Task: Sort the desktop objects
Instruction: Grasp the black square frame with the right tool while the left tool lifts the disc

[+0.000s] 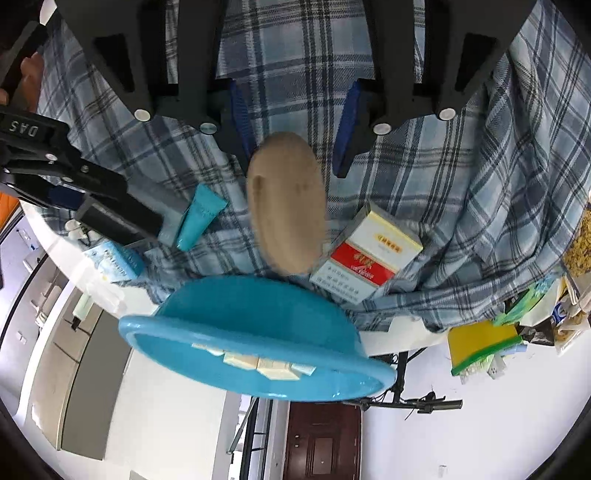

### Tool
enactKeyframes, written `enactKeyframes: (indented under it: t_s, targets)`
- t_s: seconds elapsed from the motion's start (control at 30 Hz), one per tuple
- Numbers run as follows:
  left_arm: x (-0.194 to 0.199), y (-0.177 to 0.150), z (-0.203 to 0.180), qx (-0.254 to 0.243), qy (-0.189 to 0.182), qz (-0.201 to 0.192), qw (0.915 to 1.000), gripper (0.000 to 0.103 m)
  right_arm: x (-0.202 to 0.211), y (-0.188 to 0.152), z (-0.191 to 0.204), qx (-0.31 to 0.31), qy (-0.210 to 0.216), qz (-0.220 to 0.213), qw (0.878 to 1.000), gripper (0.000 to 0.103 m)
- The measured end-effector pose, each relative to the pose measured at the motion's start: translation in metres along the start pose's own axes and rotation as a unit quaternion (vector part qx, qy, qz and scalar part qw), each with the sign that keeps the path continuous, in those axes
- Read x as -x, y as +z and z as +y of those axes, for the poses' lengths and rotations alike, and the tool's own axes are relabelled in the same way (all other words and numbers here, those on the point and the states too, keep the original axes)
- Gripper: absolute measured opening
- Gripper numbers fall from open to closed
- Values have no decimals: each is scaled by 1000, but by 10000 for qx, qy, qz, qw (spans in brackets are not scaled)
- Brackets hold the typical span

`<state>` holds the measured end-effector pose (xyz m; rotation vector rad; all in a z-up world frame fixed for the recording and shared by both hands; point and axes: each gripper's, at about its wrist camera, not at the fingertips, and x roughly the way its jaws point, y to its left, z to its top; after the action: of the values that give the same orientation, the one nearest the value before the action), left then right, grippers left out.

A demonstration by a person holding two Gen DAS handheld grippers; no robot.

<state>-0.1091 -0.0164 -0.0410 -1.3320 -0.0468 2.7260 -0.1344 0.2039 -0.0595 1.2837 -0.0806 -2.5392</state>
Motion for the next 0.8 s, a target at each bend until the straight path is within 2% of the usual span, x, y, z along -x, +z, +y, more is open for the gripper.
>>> enactKeyframes:
  t_s: [0.03,0.1,0.37,0.47,0.63,0.8]
  targets:
    - [-2,-1,1,27,101,25,9999,58,0,-1,-1,-17,-11,-7,10000,68]
    - [-2,-2,4,23,216,1,9998,73,1,-1,-1,-37,15,-33,10000,68]
    - [-2,2,2,-82,129,-246,9996,74,1,-4,-1,-12,65,-31,10000,68]
    - [-5,9,-8,-317,87,-248,9991,74,2,-3,-2,-28,87,-30,10000,68]
    - [-5,10,-23,-873,314,-381,9950,74,3,-3,-7,-83,132,-28,9999,68]
    - [-11,13,-30,-965,179,-333,9946,74,2,-3,-8,-88,175,-31,9998,68]
